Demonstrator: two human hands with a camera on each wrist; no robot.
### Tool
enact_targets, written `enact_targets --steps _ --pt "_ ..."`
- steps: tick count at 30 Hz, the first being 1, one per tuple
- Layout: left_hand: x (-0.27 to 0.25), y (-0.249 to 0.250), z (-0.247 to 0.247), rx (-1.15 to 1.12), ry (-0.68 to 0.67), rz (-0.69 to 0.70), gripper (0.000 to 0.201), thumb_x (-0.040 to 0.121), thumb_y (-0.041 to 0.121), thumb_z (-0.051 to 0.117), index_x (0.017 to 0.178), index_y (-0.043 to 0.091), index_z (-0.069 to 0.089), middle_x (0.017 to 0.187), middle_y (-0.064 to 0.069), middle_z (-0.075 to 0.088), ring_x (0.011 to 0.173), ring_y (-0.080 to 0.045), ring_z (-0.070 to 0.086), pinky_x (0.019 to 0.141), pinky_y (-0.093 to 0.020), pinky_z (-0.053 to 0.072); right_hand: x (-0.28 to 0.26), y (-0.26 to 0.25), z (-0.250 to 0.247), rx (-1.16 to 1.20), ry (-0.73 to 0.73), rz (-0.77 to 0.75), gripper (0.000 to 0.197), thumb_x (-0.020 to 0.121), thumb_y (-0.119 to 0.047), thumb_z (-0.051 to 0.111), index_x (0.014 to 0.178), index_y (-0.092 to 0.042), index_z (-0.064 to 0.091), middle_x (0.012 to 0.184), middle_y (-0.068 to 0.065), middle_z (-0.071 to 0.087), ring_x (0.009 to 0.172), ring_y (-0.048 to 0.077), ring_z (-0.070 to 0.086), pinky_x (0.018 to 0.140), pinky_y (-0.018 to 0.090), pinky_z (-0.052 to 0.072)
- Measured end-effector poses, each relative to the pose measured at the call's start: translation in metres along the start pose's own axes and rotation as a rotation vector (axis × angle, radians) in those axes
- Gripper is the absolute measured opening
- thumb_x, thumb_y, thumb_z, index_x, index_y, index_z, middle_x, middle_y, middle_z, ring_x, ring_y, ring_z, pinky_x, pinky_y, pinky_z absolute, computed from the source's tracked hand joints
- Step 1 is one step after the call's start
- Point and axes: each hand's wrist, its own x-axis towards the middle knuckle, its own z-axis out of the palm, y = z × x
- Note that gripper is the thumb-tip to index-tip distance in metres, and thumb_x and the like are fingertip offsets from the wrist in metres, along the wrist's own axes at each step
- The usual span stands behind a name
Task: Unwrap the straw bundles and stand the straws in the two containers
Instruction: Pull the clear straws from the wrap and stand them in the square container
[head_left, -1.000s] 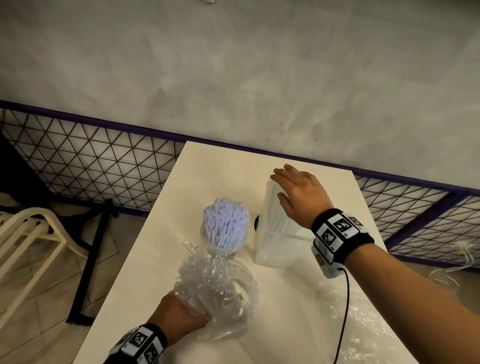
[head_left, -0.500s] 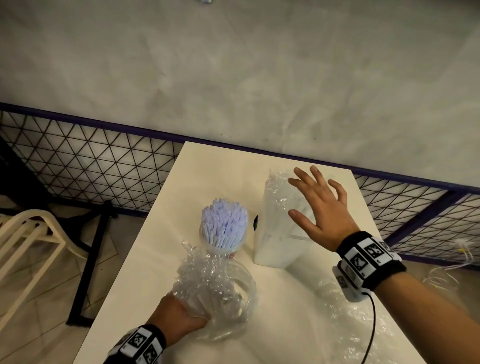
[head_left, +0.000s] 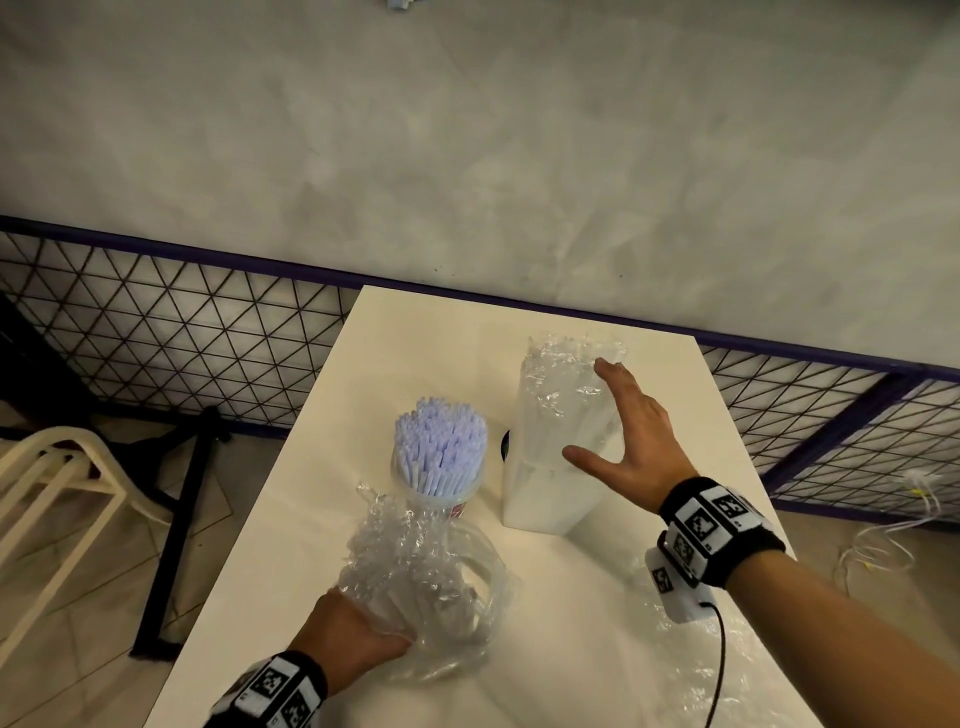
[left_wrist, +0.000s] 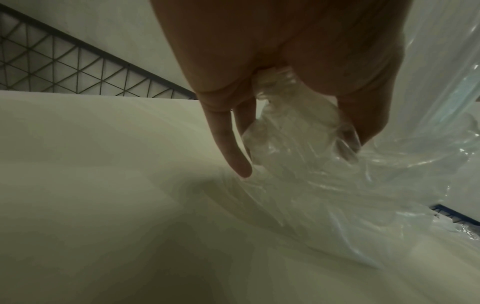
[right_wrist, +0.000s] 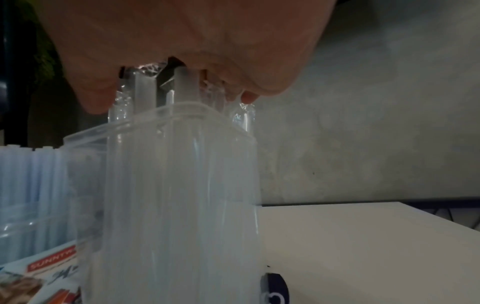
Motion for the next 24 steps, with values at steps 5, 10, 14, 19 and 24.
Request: enact_targets --steps 5,10,14,19,24 --pt "-0.001 0.001 -0.001 -0.073 0.002 -0.028 0.029 0.048 0.039 0.080 0.073 0.032 0.069 0.072 0.031 0.068 0.075 0.024 0.058 0.065 0.004 0.038 0.021 -0.008 0.001 -0.023 0.014 -0.034 0.078 0.093 -0.054 0.046 0.155 -0.021 0.013 0.163 -0.004 0.015 0.150 0.014 0.014 0.117 0.033 0.014" --pt "-0.001 -0.003 -0.002 -0.090 -0.007 -0.016 0.057 0.042 0.050 0.074 0.093 0.025 0.074 0.089 0.015 0.074 0.086 0.016 0.062 0.070 0.007 0.037 0.028 -0.009 0.005 -0.250 -0.171 -0.053 0.069 0.099 -0.059 0.019 0.156 -0.024 0.004 0.165 -0.008 -0.003 0.151 0.009 0.001 0.122 0.039 0.006" --pt "0.000 -0.004 -0.003 -0.049 -0.033 -0.037 0.055 0.044 0.054 0.073 0.090 0.024 0.077 0.087 0.017 0.075 0.089 0.009 0.066 0.075 0.003 0.041 0.021 -0.022 -0.005 -0.246 -0.111 -0.070 0.072 0.095 -0.063 0.015 0.156 -0.027 0.004 0.163 -0.012 -0.012 0.149 0.008 -0.018 0.120 0.036 -0.006" --pt "-0.001 0.002 -0.005 -0.049 -0.037 -0.051 0.046 0.043 0.054 0.071 0.080 0.027 0.075 0.076 0.017 0.074 0.081 0.012 0.066 0.071 -0.002 0.045 -0.018 -0.071 -0.010 -0.017 0.025 -0.374 0.040 0.089 -0.026 0.046 0.128 -0.021 0.057 0.134 -0.004 0.057 0.126 0.017 0.051 0.101 0.041 0.036" --pt "-0.002 0.005 -0.005 -0.060 -0.064 -0.063 0.057 0.043 0.051 0.072 0.092 0.022 0.076 0.086 0.013 0.076 0.086 0.007 0.067 0.077 -0.003 0.047 -0.066 -0.090 0.037 0.169 -0.588 -0.255 0.085 0.077 -0.035 0.071 0.150 -0.020 0.031 0.151 -0.002 0.038 0.132 0.012 0.037 0.113 0.029 0.032"
